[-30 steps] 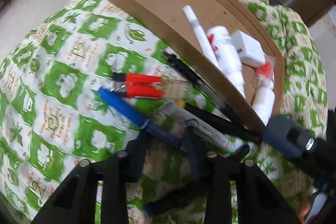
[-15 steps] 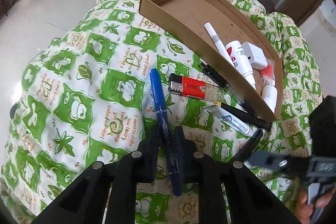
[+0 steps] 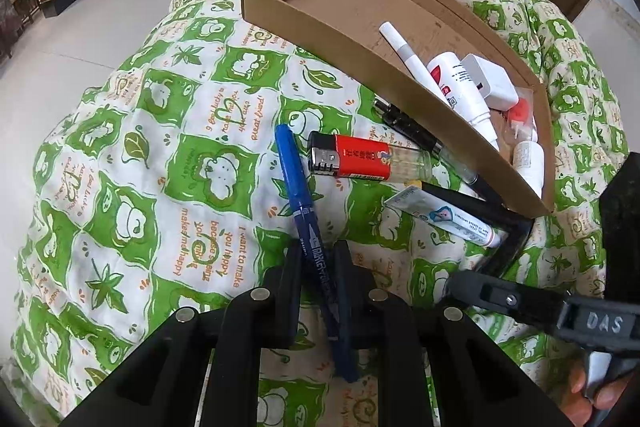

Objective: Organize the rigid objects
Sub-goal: 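Grasp a black marker with the right gripper while the left gripper holds the blue pen, then carry the blue pen and black marker over the tray with both grippers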

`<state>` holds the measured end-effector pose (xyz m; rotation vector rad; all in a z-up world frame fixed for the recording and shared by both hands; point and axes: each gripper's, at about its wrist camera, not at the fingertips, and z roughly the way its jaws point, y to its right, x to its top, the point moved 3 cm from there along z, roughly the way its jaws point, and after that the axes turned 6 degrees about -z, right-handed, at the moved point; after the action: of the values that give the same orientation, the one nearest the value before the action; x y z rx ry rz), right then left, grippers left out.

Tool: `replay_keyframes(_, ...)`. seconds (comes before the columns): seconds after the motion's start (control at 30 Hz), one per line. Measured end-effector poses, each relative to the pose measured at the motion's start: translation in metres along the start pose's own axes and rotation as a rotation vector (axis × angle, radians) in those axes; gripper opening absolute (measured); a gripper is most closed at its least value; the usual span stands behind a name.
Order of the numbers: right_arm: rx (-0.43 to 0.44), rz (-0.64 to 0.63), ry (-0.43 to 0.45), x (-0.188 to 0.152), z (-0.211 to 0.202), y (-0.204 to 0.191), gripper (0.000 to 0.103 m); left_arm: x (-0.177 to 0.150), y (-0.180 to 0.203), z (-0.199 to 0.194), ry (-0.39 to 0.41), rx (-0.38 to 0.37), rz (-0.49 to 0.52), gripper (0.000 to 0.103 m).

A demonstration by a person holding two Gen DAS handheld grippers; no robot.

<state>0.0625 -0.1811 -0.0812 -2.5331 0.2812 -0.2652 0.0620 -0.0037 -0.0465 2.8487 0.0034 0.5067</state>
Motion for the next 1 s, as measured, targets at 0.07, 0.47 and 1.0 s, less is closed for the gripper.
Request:
replay_keyframes(0.07,0.042,-0.035,-0.011,-0.004,-0.003,-0.01,0.02,0.002,0.002,-0.002,-0.009,0.009,-0.009,0.009)
replay_keyframes(0.47,-0.161,-0.507,0.016,-0.013,0.018,-0.097,0.018,0.003,-0.008,0.0,-0.033,0.035,0.026,0.009)
replay_keyframes(1.0,-0.152,-0.371,-0.022,-0.007,0.018,-0.055,0.016,0.011,-0.001,0.0,0.017,0.052,0.034,0.009)
